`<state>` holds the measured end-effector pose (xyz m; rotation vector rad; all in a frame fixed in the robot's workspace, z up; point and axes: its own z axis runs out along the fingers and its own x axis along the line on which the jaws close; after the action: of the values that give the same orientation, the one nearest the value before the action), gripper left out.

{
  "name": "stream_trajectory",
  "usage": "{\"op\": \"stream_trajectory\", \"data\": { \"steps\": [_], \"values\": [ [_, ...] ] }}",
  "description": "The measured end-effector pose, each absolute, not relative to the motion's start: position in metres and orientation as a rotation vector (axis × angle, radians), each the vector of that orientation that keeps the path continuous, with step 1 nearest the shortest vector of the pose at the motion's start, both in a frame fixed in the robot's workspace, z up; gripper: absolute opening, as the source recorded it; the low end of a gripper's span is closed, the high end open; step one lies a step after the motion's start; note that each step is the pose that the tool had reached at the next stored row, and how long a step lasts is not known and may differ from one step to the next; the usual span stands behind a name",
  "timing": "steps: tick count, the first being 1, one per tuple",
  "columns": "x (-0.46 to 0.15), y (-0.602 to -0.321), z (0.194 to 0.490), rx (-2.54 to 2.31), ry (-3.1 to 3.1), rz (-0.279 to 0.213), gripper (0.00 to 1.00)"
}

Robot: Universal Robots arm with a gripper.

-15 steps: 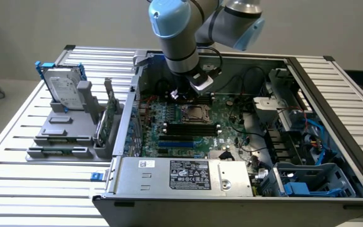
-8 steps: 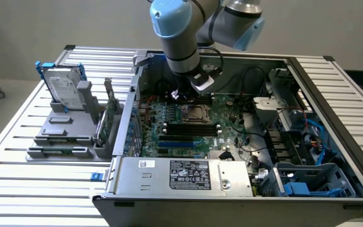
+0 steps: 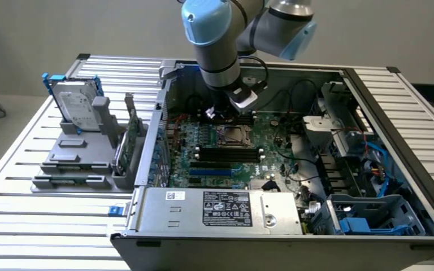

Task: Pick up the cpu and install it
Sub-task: 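Install the second cpu locking lever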

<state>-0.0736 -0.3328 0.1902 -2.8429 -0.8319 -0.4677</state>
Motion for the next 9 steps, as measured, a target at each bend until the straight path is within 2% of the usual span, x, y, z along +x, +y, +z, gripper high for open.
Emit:
{"op": "stream_trajectory", "data": {
  "steps": [9],
  "values": [
    [-0.0705,-0.3330,0.1904,-2.843,-0.831,-0.462,0.11]
  ]
}}
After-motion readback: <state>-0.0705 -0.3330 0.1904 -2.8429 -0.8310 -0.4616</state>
